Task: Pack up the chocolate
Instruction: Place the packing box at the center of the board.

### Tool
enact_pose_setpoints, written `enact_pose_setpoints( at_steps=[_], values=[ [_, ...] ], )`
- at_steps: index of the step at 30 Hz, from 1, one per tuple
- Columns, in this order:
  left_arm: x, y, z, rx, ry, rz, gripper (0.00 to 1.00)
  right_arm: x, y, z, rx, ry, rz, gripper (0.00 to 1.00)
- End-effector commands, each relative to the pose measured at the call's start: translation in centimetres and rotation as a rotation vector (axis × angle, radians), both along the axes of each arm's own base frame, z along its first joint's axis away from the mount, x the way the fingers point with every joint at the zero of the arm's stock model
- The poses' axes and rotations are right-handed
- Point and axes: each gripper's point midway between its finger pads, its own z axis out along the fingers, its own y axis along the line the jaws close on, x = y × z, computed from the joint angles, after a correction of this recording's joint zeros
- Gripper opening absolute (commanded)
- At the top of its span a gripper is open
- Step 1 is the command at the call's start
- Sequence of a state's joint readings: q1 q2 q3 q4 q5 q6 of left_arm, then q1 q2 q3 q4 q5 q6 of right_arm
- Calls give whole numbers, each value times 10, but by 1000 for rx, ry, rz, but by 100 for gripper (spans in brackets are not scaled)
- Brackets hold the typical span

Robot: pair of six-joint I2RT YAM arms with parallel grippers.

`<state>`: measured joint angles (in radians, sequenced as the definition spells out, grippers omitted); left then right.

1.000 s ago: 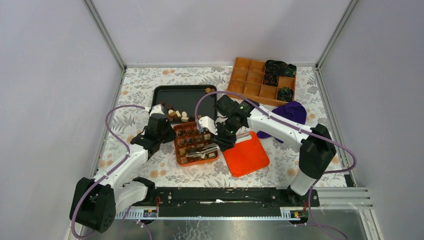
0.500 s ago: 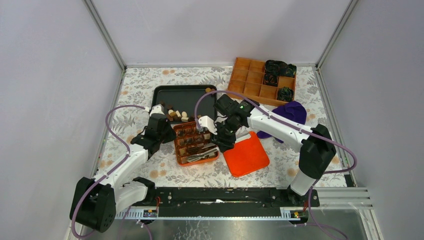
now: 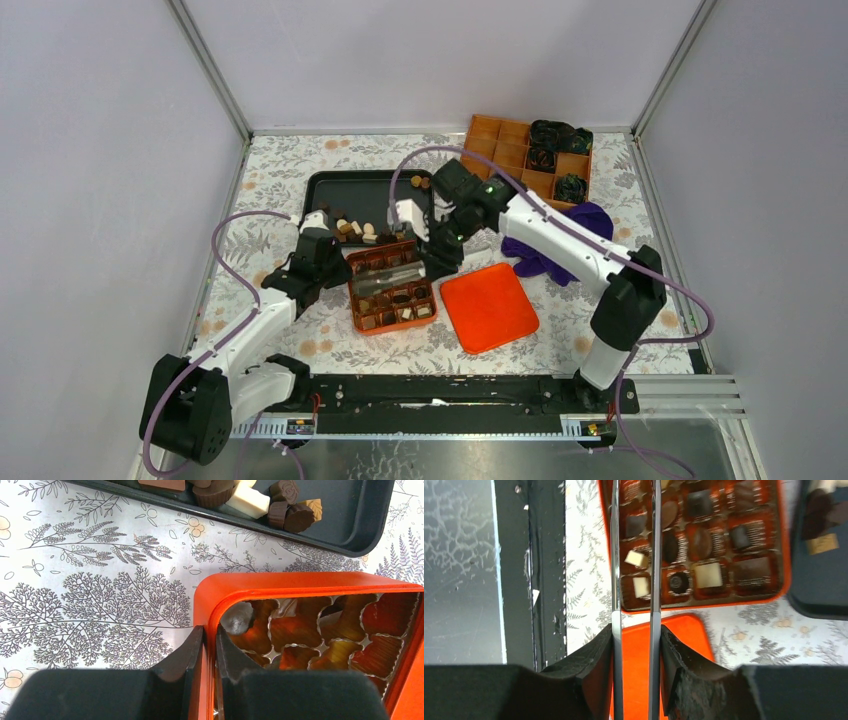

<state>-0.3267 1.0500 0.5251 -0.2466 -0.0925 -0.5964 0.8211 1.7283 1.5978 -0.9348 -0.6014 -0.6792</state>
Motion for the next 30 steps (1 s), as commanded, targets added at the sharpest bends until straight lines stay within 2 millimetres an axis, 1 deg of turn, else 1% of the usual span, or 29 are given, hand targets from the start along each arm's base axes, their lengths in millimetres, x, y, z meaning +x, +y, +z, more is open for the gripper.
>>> enact_pose_setpoints(
  at_steps=[1,5,8,12,17,22,25,28,30],
  values=[
    [11,-10,25,-56,-68,-2,0,29,0,39,117,27,-68,39],
    [5,-8,22,-54,-48,2,0,60,-12,42,129,-7,-147,39],
    [1,-7,18,-54,-30,0,0,91,-19,41,128,-51,-229,39],
    [-2,-8,13,-51,-3,-6,0,128,-23,28,84,-109,-318,39],
    [-7,-8,3,-38,55,-13,1,159,-15,10,48,-145,-372,39],
    [-8,-10,-2,-41,85,-13,8,175,-8,-7,20,-142,-384,39],
    [-7,-10,-2,-40,93,-10,23,180,-5,-15,8,-131,-383,39],
    [-6,-10,2,-38,93,-9,32,181,-3,-24,-7,-114,-375,39],
    [-5,-8,7,-31,89,-3,40,180,-4,-28,-17,-110,-366,39]
  ],
)
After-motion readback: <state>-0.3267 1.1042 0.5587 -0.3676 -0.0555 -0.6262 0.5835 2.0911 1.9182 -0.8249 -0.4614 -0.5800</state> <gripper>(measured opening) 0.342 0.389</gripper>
